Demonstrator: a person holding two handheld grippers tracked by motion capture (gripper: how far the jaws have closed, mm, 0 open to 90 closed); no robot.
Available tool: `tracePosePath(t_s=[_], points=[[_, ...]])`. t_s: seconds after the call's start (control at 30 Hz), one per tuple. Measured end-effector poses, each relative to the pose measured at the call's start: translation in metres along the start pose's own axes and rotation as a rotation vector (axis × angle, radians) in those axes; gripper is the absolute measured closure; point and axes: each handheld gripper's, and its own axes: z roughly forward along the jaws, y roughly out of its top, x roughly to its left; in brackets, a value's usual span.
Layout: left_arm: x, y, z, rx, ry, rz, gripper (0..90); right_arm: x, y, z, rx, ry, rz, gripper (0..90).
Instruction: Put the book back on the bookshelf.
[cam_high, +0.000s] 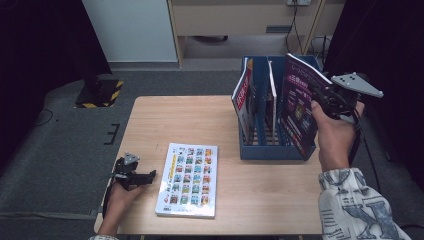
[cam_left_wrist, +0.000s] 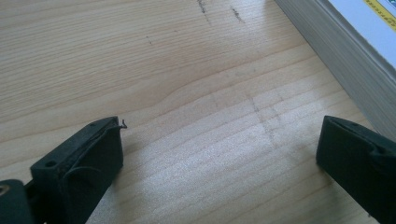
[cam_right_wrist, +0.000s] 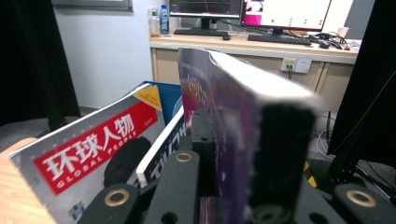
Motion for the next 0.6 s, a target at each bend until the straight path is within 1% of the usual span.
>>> tracePosePath(t_s=[0.17,0.33,0.4,0.6], points=[[0.0,0.0,0.0,0.0,0.0,0.0,0.0,-0.002,-0.002,0.017,-0.005,-0.018,0.028,84.3],[0.0,0.0,0.0,0.0,0.001,0.001,0.0,-0.005,-0.005,0.032,-0.019,-0.045,0.041,84.3],[0.0,0.0,0.0,0.0,0.001,0.001,0.0,-0.004,-0.006,0.036,-0.022,-0.055,0.041,84.3],[0.0,0.0,0.0,0.002,0.002,0.001,0.0,0.002,-0.007,0.048,-0.034,-0.054,0.046,84.3]])
